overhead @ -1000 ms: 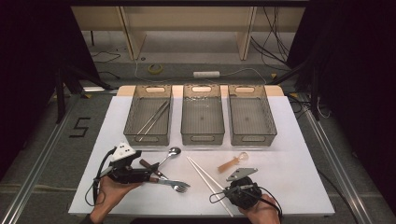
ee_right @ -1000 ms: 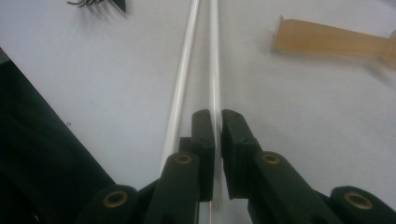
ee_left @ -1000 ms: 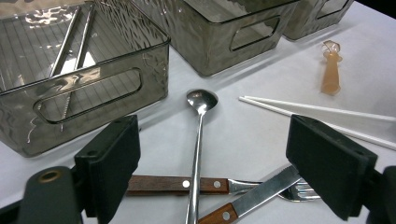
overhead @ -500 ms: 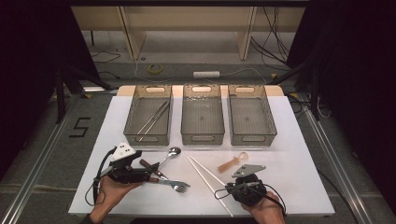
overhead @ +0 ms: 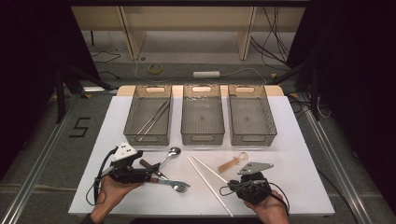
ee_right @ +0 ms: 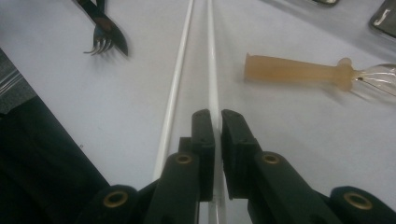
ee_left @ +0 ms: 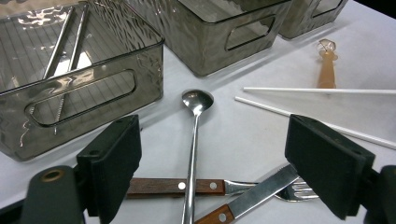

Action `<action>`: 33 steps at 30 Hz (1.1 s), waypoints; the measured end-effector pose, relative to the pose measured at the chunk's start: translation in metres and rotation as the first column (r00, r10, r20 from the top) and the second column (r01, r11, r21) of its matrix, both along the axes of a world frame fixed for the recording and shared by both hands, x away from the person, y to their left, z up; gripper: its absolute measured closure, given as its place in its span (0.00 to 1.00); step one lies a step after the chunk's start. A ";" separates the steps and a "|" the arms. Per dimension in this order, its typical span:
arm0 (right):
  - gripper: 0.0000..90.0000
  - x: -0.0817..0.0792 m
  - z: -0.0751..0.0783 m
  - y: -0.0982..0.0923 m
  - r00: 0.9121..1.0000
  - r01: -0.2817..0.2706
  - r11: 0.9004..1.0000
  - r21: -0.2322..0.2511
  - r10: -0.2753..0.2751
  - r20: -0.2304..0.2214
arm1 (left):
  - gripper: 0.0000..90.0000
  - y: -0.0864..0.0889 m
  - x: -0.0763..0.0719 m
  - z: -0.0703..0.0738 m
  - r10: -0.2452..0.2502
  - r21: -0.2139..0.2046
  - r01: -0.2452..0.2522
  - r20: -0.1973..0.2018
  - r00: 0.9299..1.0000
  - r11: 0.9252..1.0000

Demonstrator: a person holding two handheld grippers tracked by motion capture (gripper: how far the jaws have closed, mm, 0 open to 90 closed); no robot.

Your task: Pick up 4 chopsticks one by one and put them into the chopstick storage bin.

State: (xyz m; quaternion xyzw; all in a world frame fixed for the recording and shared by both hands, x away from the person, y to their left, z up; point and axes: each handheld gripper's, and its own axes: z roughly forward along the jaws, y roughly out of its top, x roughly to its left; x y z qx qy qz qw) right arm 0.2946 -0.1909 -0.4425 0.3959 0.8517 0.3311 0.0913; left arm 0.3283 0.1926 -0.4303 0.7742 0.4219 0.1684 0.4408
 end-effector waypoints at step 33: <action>0.95 -0.005 0.026 0.004 0.996 -0.075 0.996 0.040 0.073 0.056 | 0.24 -0.105 0.016 0.004 -0.428 0.202 0.423 -0.025 0.904 0.883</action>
